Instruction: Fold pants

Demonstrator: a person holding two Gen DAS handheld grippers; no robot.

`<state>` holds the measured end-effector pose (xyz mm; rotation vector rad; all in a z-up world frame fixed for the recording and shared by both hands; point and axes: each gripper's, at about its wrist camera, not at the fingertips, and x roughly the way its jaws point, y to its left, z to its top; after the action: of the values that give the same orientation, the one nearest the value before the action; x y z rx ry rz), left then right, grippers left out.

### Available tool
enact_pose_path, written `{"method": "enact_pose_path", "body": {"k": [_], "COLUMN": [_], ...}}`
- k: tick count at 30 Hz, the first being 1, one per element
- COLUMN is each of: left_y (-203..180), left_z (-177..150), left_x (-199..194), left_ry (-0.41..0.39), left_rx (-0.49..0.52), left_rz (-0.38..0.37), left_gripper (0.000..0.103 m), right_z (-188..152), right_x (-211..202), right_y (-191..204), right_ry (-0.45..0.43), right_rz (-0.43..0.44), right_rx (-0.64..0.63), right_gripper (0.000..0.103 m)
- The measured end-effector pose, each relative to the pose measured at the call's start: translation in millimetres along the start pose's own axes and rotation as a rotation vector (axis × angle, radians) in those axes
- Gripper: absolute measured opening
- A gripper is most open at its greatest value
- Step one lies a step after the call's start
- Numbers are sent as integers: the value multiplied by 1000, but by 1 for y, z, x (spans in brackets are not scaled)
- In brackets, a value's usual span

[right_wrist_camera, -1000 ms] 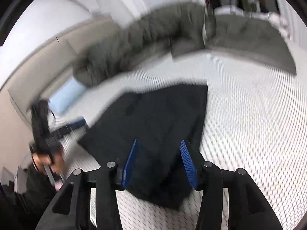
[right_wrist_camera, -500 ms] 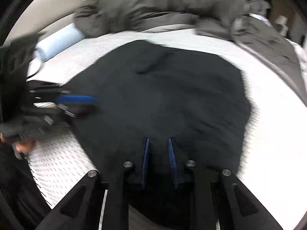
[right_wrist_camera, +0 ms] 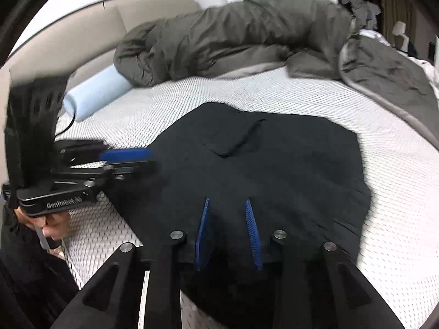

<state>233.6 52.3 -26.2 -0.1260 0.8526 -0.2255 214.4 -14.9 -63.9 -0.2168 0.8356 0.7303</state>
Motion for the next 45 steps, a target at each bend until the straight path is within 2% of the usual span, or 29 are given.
{"method": "enact_pose_path", "body": {"k": [3,5,7,8,10,13,15,16,17,18,19,21,22,24,27,29,32,37,45], "left_y": [4,8,22,28,41,42,34,27,23,20,18,17,19,22,28,37,44,43,41], "left_z": [-5,-9,-19,-24,-32,-31,-23,-12,-4,6,16,31,32,25,21,16,12,9,11], "left_x": [17,8,-5,-9,-10,-24,-41,-50,-51,-48,-36,-2,22,44,35,30,28,24,22], "left_ry": [23,7,-4,-10,-8,-10,-53,-102,-114,-117,-98,-38,21,37,22,17,14,16,23], "left_rx": [3,17,2,-14,-48,-57,-49,-32,-22,-13,-9,-12,-12,3,9,-23,-44,-30,-38], "left_rz": [21,31,49,65,63,103,89,63,60,64,67,64,73,79,67,72,62,91,116], "left_gripper": [26,26,26,26,26,26,26,27,29,29,31,31,31,32,32,32,32,33,34], "right_z": [-3,-6,-16,-21,-29,-28,-17,-7,5,10,21,32,34,30,23,17,10,11,3], "right_x": [29,22,4,-3,-10,-10,-17,-23,-24,-24,-16,6,24,45,41,29,20,30,24], "right_y": [6,-2,-14,-24,-32,-19,-15,-12,-13,-6,-3,-2,-6,-11,-13,-28,-46,-25,-35], "right_ry": [78,77,70,62,42,46,25,-8,-30,-48,-48,-9,45,113,116,117,89,103,95], "right_rz": [-66,-116,-251,-267,-204,-229,-145,-85,-71,-75,-82,-77,-84,-112,-188,-311,-226,-321,-288], "right_rx": [-50,-53,-45,-33,-16,-56,-16,5,0,-16,-35,-25,-2,-4,-77,-77,6,-88,-58], "right_gripper": [28,28,28,27,27,31,33,37,43,53,57,57,57,56,56,56,53,54,54]}}
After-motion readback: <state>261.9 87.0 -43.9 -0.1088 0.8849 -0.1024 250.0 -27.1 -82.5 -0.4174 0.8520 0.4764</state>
